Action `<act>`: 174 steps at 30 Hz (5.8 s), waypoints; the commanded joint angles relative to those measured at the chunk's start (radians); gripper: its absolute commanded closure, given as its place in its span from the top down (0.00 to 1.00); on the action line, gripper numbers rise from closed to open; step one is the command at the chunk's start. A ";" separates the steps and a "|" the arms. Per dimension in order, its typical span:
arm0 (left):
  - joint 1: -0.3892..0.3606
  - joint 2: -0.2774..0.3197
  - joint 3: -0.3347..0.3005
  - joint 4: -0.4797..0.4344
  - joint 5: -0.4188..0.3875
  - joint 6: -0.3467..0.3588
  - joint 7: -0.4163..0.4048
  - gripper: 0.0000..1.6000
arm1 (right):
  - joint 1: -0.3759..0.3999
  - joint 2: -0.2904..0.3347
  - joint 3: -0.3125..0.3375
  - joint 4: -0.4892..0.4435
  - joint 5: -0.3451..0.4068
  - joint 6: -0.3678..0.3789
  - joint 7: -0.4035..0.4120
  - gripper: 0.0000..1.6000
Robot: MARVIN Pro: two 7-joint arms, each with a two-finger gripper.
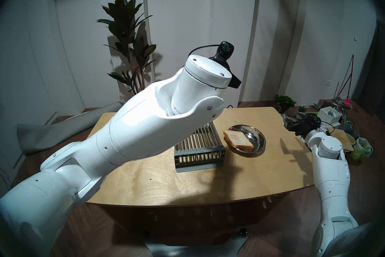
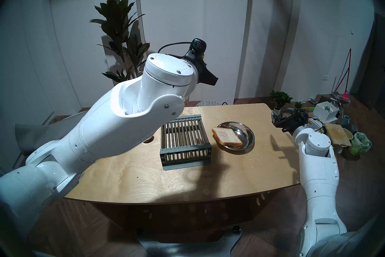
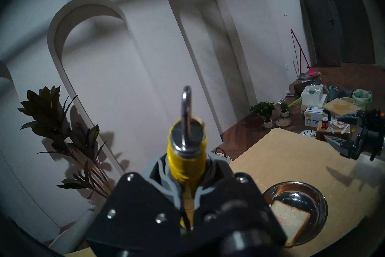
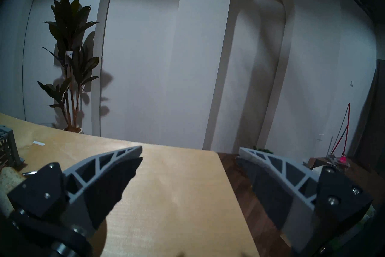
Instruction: Spread jam over the slice of bread with the knife
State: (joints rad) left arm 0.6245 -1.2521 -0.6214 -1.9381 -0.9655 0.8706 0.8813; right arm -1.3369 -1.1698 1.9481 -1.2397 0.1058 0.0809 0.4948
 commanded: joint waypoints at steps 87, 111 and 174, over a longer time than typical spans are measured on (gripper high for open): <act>0.284 -0.263 -0.069 0.497 -0.111 -0.836 -0.386 0.00 | 0.072 -0.042 -0.059 0.036 0.022 0.466 -0.004 1.00; 0.295 -0.277 -0.095 0.619 -0.175 -0.869 -0.446 0.00 | 0.080 -0.063 -0.099 0.004 0.019 0.496 -0.016 1.00; 0.234 -0.251 -0.025 0.657 -0.078 -0.713 -0.148 0.00 | 0.043 -0.115 -0.130 -0.039 0.025 0.526 -0.098 1.00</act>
State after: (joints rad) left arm 0.8958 -1.4890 -0.6374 -1.2835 -1.0462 0.1451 0.7233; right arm -1.3103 -1.2884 1.8211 -1.2679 0.1342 0.6193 0.3995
